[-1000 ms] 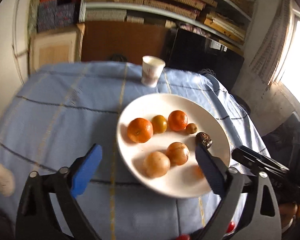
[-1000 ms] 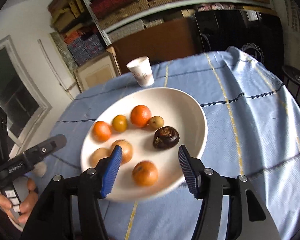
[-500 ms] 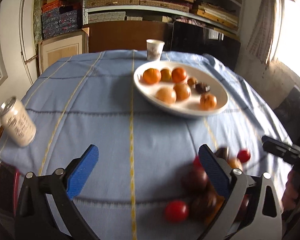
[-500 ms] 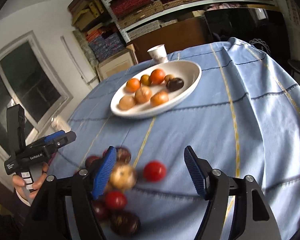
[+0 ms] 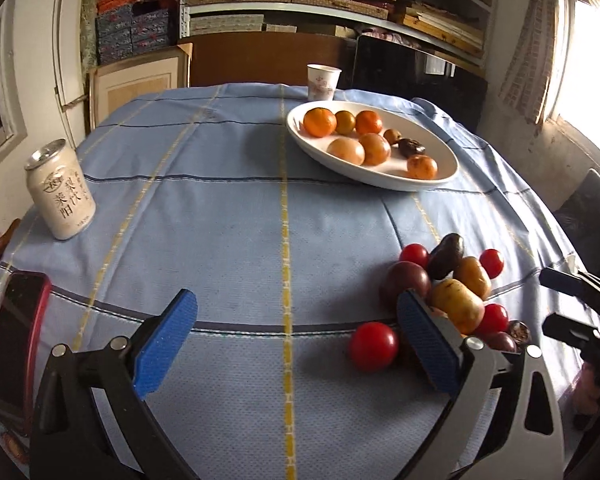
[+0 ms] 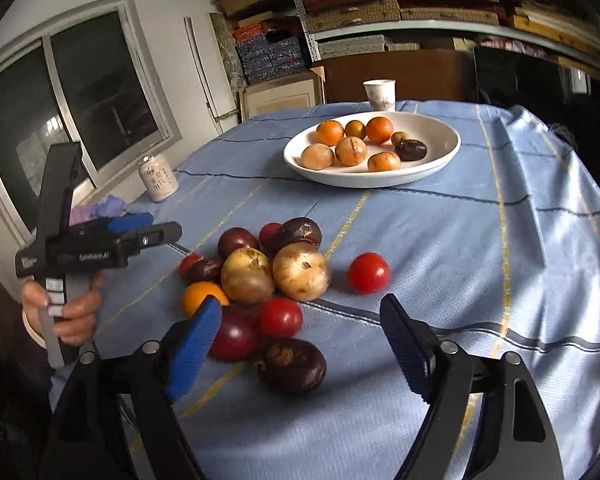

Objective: Organize fruits
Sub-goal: 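Move both tools back over the fruit pile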

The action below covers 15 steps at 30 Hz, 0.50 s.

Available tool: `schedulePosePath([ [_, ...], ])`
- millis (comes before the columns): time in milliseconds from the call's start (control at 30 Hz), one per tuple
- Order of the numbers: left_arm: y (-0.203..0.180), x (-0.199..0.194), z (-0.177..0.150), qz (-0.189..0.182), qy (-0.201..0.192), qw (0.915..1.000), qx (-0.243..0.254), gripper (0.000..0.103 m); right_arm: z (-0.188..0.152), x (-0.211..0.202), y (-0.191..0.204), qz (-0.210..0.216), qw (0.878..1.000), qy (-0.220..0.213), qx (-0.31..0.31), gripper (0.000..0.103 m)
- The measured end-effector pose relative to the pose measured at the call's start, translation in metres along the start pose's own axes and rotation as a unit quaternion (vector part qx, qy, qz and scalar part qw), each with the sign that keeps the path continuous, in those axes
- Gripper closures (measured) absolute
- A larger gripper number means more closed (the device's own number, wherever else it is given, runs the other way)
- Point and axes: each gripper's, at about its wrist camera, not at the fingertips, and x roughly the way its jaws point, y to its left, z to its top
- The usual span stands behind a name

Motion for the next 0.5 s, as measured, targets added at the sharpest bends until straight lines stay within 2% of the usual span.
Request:
schedulePosePath([
  [167,-0.003,-0.003,0.002,0.009,-0.004,0.9999,0.01,0.005,-0.011,-0.002,0.02,-0.047,0.995,0.042,-0.081,0.02],
  [500,0.0,-0.006,0.003,0.02,-0.006,0.9998,0.008,0.005,-0.02,0.024,0.038,-0.07,0.981,0.112,-0.14,0.02],
])
